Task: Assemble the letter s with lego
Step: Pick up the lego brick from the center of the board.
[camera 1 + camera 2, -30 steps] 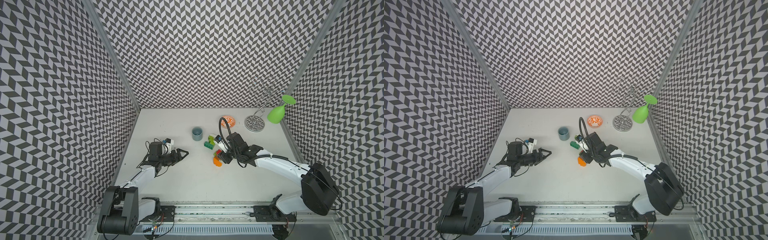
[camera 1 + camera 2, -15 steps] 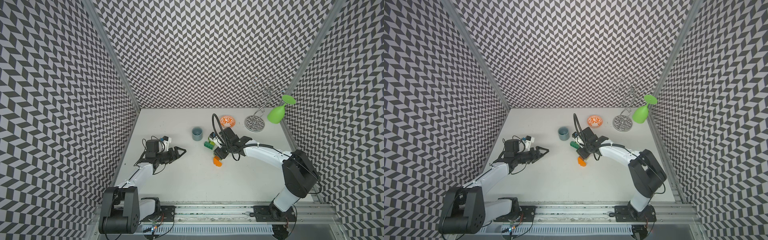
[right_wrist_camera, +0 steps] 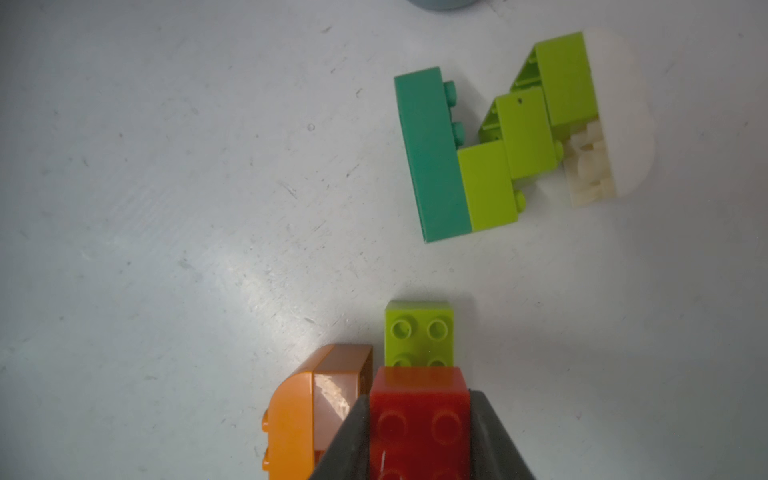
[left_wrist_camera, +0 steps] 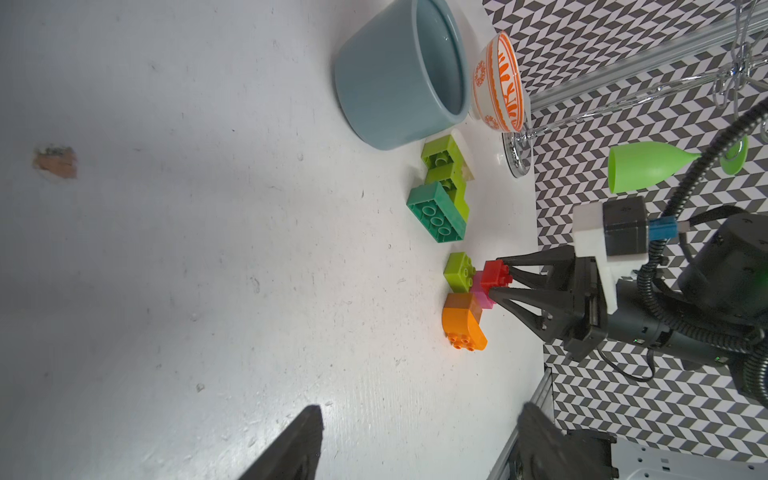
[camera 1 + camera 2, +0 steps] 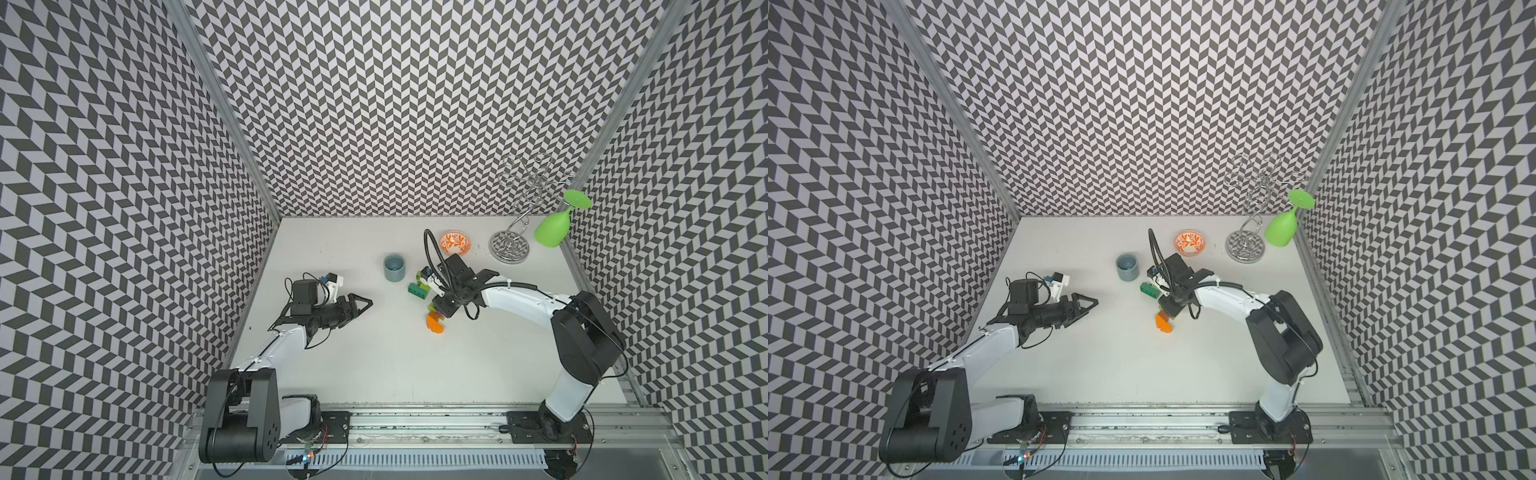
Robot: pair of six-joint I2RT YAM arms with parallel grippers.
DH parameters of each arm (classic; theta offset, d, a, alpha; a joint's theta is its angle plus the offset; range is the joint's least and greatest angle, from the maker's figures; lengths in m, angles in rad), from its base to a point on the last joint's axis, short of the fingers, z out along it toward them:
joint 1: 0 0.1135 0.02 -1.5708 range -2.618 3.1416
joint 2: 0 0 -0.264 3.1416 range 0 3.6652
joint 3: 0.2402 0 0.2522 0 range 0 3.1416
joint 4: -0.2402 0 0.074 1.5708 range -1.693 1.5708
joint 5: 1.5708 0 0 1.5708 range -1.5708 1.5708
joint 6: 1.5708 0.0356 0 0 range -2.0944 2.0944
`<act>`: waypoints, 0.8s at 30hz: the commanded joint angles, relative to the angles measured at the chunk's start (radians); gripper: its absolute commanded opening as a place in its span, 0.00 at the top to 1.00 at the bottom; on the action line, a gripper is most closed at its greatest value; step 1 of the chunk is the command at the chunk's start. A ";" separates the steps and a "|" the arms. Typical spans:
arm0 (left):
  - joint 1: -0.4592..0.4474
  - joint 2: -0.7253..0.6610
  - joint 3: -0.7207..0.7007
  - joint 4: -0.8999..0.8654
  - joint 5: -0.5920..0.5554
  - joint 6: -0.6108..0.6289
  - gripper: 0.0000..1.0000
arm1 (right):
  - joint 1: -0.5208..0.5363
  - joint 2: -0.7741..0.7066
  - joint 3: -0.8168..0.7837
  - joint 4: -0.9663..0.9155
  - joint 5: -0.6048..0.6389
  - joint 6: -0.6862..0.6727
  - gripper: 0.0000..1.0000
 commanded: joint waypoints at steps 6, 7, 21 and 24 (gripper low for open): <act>0.007 0.007 0.004 0.019 0.016 0.017 0.25 | -0.003 -0.056 0.010 -0.004 -0.004 -0.018 0.84; 0.006 0.008 0.004 0.019 0.016 0.017 0.25 | -0.003 -0.064 0.012 -0.010 -0.005 -0.024 0.85; 0.007 0.004 0.004 0.020 0.014 0.017 0.25 | 0.039 -0.178 0.017 -0.128 -0.110 -0.164 0.91; 0.007 0.003 0.004 0.020 0.013 0.016 0.25 | 0.105 -0.191 0.009 -0.127 -0.130 -0.201 0.91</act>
